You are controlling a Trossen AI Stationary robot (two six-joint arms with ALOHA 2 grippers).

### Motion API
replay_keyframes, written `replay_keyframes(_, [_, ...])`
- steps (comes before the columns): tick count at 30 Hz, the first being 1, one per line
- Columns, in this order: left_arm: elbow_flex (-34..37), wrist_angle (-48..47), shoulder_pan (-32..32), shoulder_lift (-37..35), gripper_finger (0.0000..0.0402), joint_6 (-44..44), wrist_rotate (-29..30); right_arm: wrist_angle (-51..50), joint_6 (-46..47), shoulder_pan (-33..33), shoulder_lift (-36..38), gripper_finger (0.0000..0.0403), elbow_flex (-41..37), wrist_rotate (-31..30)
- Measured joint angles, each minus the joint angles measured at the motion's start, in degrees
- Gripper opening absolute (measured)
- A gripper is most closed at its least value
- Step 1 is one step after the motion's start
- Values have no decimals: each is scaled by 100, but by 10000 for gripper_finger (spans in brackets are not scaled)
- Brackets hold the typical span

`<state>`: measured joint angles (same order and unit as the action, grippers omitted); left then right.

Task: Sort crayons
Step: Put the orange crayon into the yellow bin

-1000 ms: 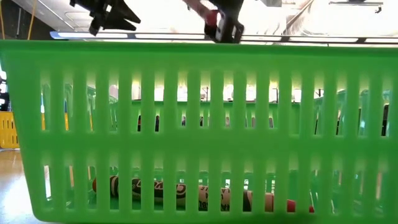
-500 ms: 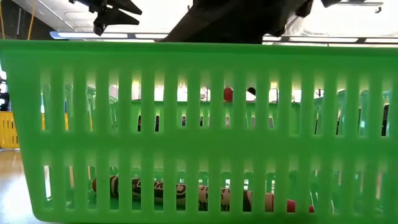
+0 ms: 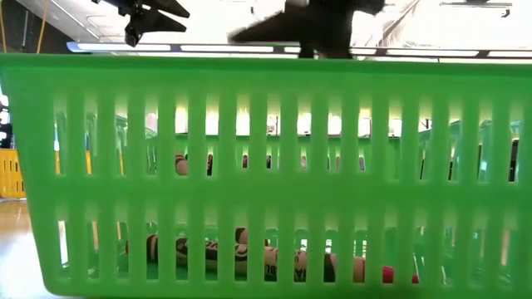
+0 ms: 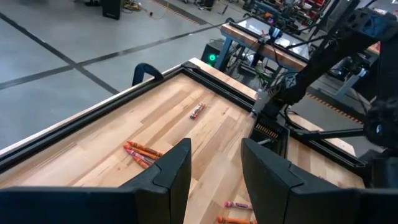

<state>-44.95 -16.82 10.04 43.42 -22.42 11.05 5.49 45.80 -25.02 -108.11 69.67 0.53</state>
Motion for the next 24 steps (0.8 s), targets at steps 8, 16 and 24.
replay_keyframes(8, [0, 66, 1, 0, 126, 1, 286, -2091, -1305, 691, 1354, 89, 2, 95])
replay_keyframes(16, [0, 89, 7, 2, 126, 2, 804, -5066, -1383, 1991, 2732, 89, 2, -658])
replay_keyframes(24, [-2, 400, 7, 2, 126, -4, 1195, -7097, -2324, 3895, 2829, 89, -80, -892])
